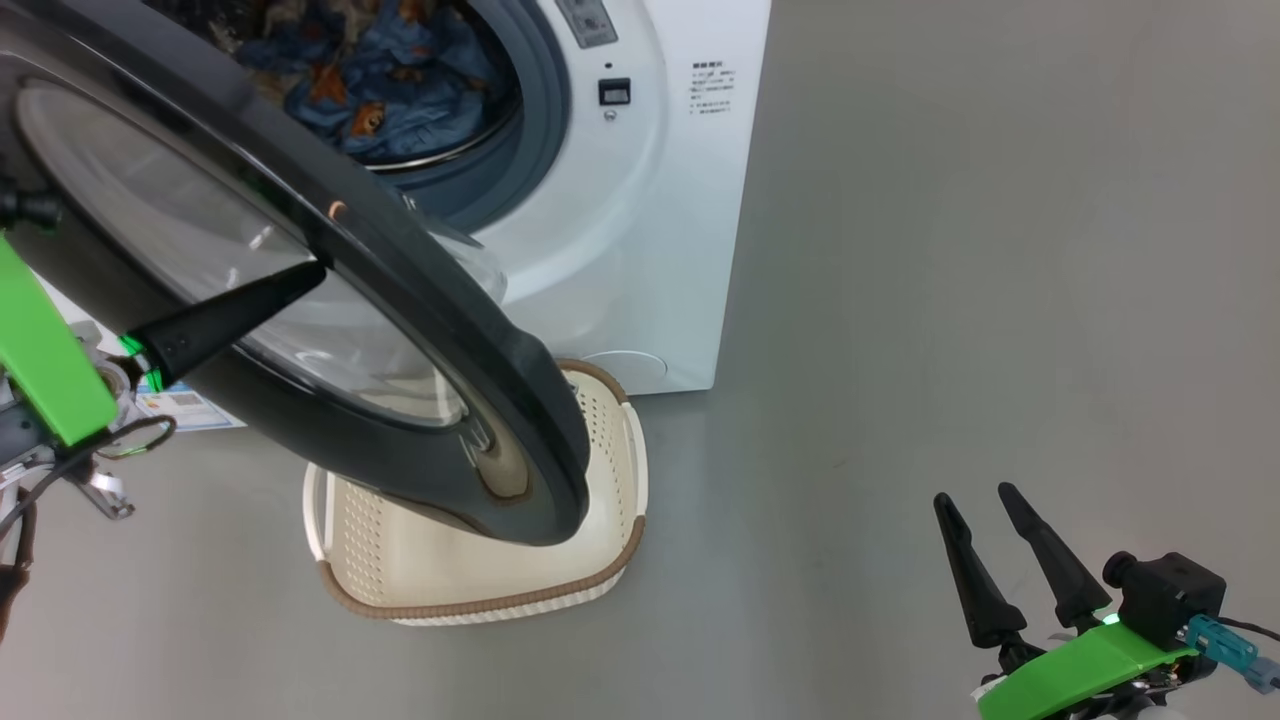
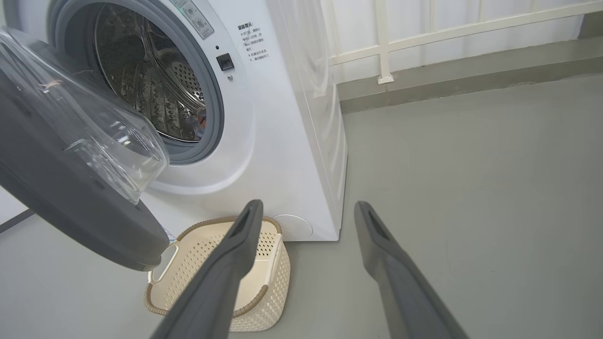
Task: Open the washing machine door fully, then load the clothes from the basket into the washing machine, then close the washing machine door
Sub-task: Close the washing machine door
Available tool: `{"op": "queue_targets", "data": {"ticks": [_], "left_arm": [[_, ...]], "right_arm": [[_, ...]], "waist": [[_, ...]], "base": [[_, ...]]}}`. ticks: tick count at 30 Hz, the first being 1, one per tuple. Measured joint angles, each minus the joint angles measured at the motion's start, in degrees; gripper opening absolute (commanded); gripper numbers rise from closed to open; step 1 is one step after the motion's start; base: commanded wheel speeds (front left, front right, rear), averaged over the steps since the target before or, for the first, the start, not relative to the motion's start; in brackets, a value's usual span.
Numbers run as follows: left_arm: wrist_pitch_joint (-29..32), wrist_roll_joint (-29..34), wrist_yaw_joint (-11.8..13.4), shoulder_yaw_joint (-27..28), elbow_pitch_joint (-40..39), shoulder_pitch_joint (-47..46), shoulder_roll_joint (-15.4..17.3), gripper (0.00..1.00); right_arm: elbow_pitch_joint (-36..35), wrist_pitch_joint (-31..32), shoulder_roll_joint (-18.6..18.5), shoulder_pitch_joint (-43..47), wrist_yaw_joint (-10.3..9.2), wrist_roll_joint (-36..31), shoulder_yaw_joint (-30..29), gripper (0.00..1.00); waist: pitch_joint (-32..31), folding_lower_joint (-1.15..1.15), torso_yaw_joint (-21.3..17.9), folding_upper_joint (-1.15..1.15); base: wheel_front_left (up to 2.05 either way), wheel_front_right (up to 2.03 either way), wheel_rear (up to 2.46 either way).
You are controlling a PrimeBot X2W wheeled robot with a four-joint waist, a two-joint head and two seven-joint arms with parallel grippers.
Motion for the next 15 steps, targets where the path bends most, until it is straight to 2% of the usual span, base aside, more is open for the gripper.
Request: {"op": "queue_targets", "data": {"ticks": [7,8,10,11,15], "left_arm": [[-3.24,0.41,-0.01,-0.53,0.14,1.47,0.88,0.0],[-3.92,0.42,-0.01,-0.53,0.19,2.17,1.18,0.12],[-4.92,0.42,-0.01,-0.73,0.18,3.67,1.68,0.85],[-5.72,0.56,-0.01,-0.86,0.21,4.35,1.77,1.0],[-9.07,1.6,-0.01,-1.55,0.2,7.33,1.91,1.0]], "right_arm": [[-0.02,0.0,0.47,-0.24,0.0,-0.02,-0.59,1.0],[-0.02,0.0,0.46,-0.24,0.0,-0.02,-0.59,1.0],[-0.01,0.0,0.4,-0.27,0.0,-0.02,-0.66,1.0],[-0.01,0.0,0.35,-0.27,0.0,-0.02,-0.7,1.0],[0.0,0.0,-0.16,-0.28,0.0,-0.02,-0.78,1.0]], "waist": [[0.25,0.0,0.37,0.0],[0.21,0.0,0.58,0.0],[0.13,0.0,1.07,0.0],[0.07,0.0,1.32,0.0],[-0.33,0.0,2.28,0.0]], "base": [[0.0,0.0,0.0],[0.0,0.0,0.0],[0.0,0.0,0.0],[0.0,0.0,0.0],[0.0,0.0,0.0]]}}
